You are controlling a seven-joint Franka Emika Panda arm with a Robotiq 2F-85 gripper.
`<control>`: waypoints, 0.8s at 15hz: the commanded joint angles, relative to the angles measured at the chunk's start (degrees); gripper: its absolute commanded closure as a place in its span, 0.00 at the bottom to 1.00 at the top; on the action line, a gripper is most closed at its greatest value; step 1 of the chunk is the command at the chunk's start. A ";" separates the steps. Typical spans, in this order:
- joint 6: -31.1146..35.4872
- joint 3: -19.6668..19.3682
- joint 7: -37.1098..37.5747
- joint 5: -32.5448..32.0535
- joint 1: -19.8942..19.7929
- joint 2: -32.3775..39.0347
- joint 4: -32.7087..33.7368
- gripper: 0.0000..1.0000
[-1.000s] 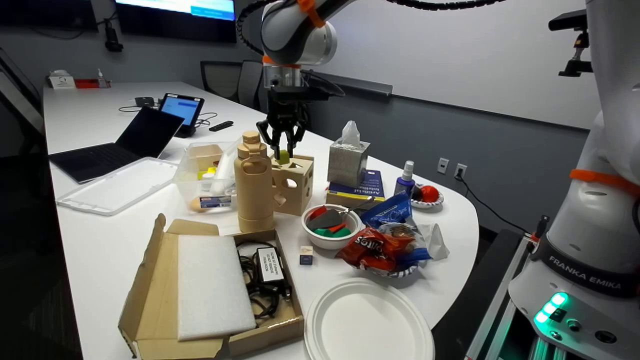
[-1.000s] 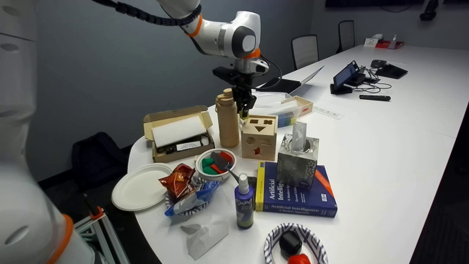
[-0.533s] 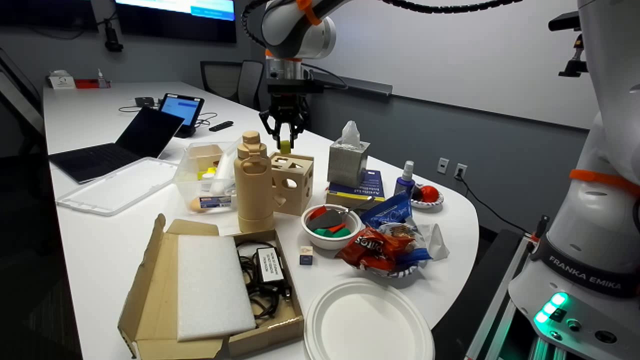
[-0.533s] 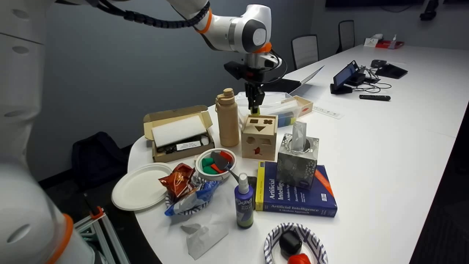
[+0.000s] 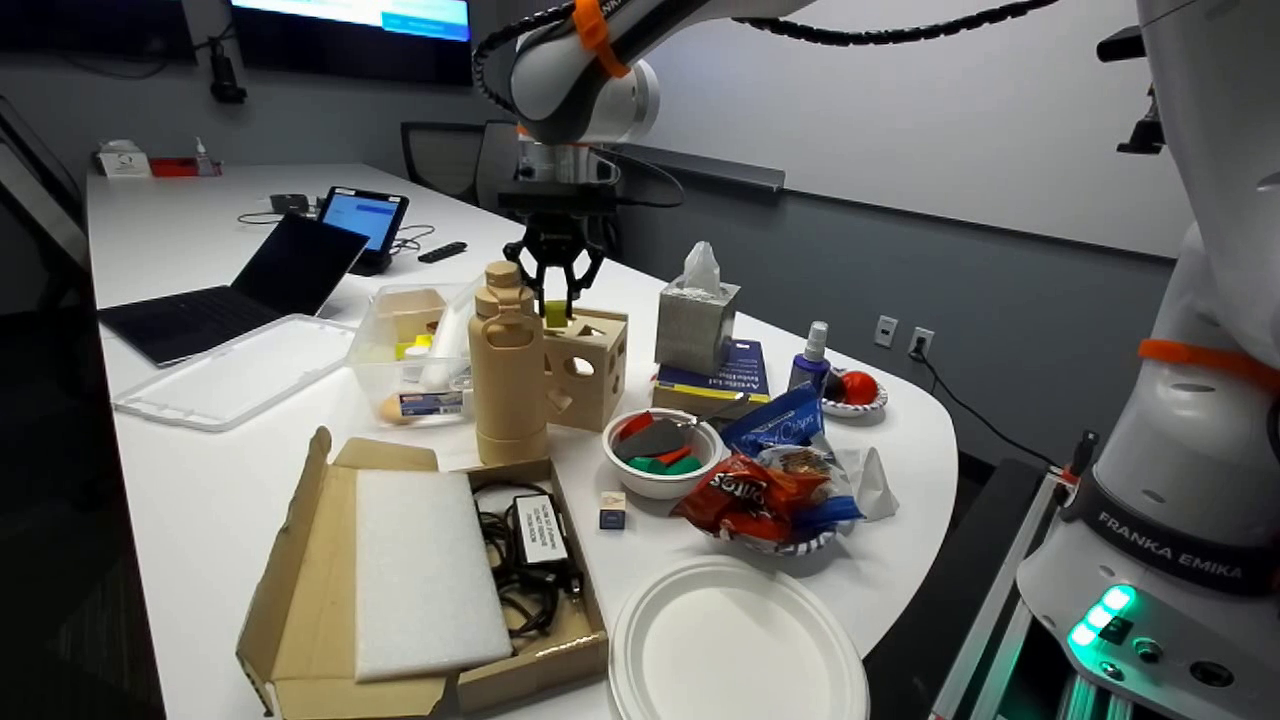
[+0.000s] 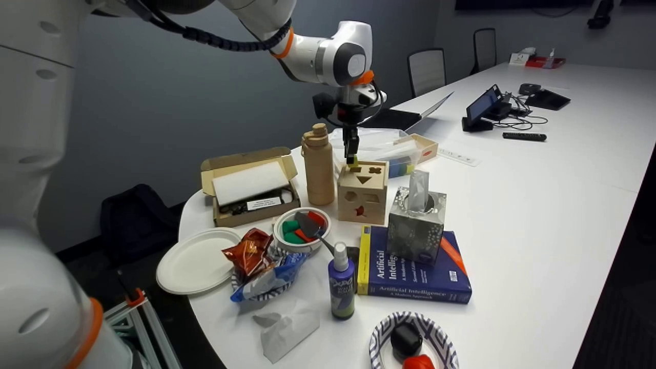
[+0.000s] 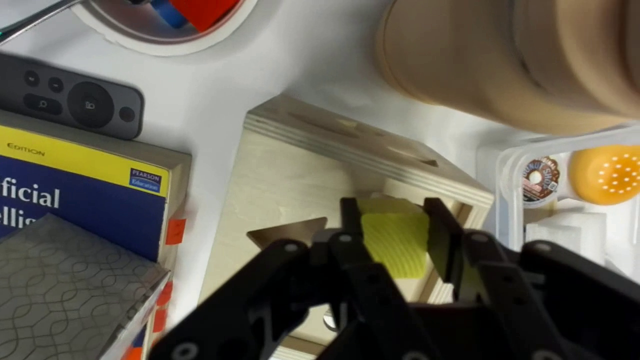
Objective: Remove the yellow block from the white plate and put it in the shape sorter through the square opening
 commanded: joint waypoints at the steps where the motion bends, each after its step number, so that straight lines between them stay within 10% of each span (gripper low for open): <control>1: 1.54 -0.20 4.31 1.67 0.05 0.09 0.01 0.89; 12: 9.24 -0.24 8.02 2.05 -0.11 0.67 -2.15 0.89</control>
